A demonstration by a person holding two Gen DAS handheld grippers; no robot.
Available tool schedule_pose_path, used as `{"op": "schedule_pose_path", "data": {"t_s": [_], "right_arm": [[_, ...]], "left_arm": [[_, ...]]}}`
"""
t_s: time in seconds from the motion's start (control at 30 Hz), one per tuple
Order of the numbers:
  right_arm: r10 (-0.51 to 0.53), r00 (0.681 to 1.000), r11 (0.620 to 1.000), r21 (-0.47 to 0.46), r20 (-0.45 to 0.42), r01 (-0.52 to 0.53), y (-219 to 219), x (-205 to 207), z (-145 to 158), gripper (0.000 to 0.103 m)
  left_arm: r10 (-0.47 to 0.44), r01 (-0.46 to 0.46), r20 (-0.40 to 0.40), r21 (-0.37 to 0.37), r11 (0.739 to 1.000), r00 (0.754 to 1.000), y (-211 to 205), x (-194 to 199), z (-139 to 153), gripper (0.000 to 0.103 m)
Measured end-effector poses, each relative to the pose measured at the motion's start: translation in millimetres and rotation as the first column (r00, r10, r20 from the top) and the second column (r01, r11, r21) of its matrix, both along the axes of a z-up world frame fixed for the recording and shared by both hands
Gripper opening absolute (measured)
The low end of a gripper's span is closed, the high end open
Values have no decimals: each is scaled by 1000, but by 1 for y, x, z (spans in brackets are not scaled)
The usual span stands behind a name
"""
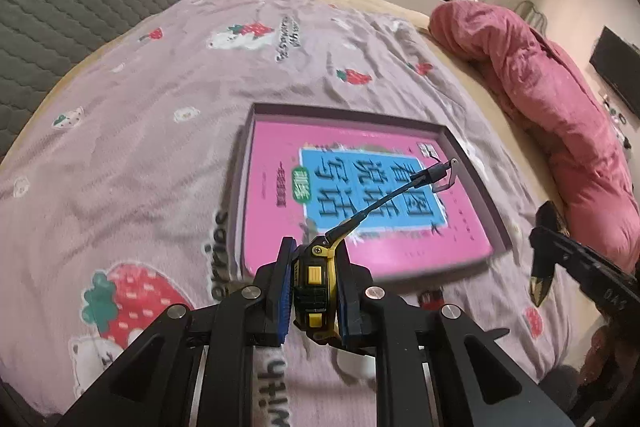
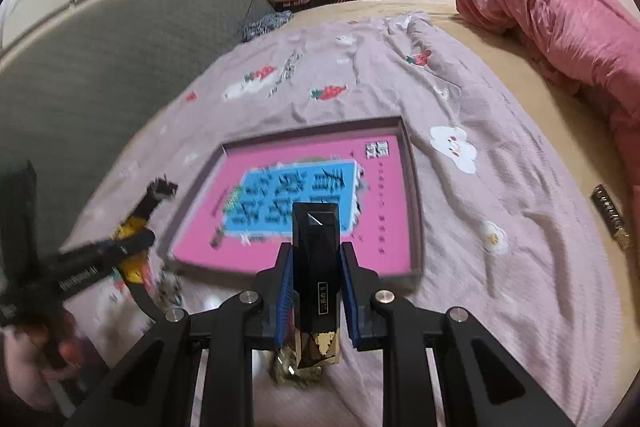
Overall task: Organize rigid objects
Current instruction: 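Lift and carry the tape measure and lipstick with both tools over the tray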
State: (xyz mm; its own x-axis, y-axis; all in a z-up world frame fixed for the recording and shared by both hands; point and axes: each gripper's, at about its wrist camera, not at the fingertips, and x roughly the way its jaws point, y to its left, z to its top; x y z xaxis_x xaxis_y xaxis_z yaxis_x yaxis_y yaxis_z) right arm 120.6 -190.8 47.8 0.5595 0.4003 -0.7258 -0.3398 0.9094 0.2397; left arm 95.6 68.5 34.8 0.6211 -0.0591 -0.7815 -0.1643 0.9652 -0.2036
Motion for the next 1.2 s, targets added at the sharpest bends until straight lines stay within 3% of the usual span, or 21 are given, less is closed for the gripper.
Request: {"op": "schedule_pose_path", "data": {"t_s": [0.27,0.37,0.6,0.83,0.97,1.2], "right_arm": [[-36,999,998,-53,10,37,11,38,-5,22],[-42,999,993,-112,-2,41,17,51,-17,22],[-73,997,986,-150,-32,68,17,71,-39,22],[-94,992,968,-239,-88,70,20,81,-58,23],[-104,988,957,-282,-116,68,20,81,-66,23],[-125,982,958,-274,-142,82,14,84,-75,23]], "left_arm": [[37,-37,2,8,999,999,10,39,-3,18],[39,-39,-15,32,999,999,9,54,-11,18],[72,-69,-43,66,995,996,13,73,-32,18],[33,-8,-131,186,983,991,1,82,-60,18],[15,20,-169,206,978,985,-3,83,-68,18],[6,43,-205,233,971,979,-5,82,-76,18]]}}
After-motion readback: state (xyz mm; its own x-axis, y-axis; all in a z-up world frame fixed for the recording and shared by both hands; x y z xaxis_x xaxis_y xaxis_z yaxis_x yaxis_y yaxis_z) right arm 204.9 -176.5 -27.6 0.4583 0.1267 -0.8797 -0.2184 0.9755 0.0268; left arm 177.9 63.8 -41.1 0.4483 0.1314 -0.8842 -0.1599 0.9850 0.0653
